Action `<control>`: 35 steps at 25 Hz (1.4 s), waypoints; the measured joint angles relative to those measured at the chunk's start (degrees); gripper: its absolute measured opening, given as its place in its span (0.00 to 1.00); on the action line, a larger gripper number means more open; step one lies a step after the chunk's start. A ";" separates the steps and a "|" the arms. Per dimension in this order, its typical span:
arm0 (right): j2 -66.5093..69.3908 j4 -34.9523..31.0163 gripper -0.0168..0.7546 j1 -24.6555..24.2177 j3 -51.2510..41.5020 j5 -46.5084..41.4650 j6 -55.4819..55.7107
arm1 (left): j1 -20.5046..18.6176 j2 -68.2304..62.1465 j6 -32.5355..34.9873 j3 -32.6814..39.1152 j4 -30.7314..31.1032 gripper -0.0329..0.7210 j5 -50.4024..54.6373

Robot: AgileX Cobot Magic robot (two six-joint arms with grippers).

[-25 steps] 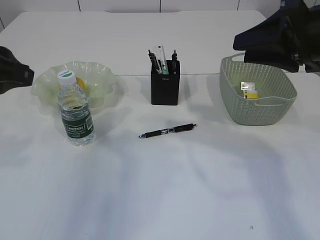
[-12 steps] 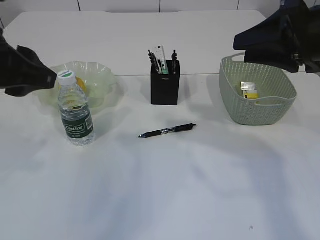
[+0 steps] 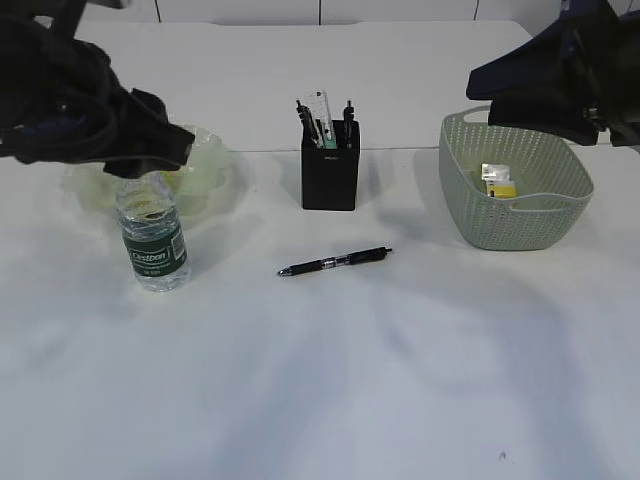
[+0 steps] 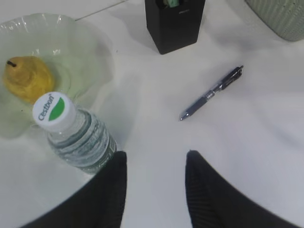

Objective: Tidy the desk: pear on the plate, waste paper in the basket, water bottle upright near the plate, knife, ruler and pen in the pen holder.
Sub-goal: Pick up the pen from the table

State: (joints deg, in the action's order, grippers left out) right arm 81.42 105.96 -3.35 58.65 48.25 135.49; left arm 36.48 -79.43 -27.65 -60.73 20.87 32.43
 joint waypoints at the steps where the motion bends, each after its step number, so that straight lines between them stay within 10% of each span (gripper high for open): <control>1: 0.00 0.00 0.44 0.00 0.00 0.00 0.00 | 0.00 -1.01 0.00 -1.07 0.00 0.45 0.00; 26: 0.00 0.00 0.44 0.00 0.00 -0.10 -0.35 | 0.00 -17.58 0.69 -11.92 10.50 0.71 -8.21; 35: 0.00 0.00 0.44 0.00 0.00 -0.23 -0.35 | 0.00 -27.94 15.25 -24.25 2.49 0.71 1.19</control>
State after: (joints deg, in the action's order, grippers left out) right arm 81.42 105.96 -3.35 58.65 48.02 135.14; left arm 36.48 -107.37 -12.40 -84.98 23.36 33.63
